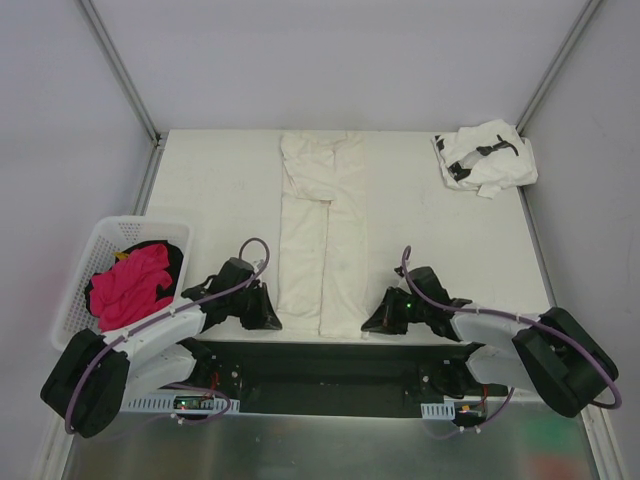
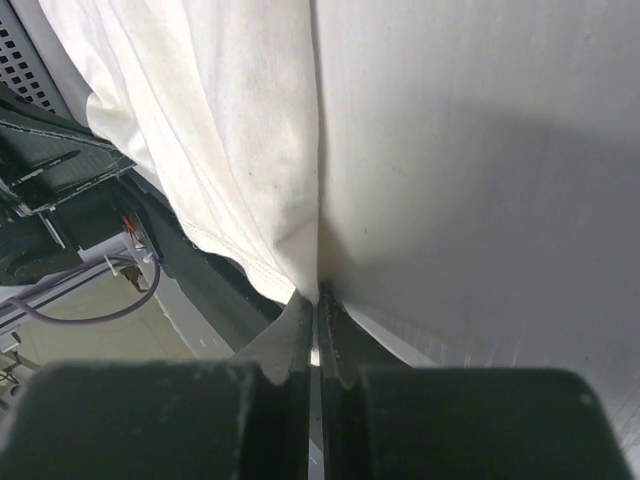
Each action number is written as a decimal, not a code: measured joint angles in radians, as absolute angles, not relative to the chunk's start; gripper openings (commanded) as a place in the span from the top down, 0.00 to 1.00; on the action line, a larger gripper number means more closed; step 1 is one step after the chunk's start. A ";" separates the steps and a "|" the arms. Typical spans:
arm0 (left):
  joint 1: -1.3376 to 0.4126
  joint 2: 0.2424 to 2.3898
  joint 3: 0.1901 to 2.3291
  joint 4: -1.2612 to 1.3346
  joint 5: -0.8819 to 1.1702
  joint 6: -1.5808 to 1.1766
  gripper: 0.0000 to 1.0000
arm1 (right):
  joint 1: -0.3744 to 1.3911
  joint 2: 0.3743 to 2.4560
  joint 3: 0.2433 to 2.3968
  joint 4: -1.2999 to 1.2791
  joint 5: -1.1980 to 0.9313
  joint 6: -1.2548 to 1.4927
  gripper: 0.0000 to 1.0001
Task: Fold and stack the t-shirts
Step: Grab the bottom of the folded rectangular tshirt with both arms, then fold the folded rectangular tshirt in 1/3 of the way
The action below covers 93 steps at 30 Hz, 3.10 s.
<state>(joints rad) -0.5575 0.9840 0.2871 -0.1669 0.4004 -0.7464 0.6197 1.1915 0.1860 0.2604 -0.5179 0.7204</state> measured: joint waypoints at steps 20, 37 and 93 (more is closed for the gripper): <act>-0.558 1.129 0.511 -0.196 0.316 -0.628 1.00 | 0.582 1.279 0.360 0.117 -0.438 0.621 0.99; -0.543 1.262 0.768 -0.192 0.149 -0.554 1.00 | 0.418 1.393 0.671 0.027 -0.441 0.473 0.99; -0.358 1.842 1.287 -0.081 0.177 -0.479 1.00 | 0.254 1.983 1.282 0.073 -0.525 0.510 0.94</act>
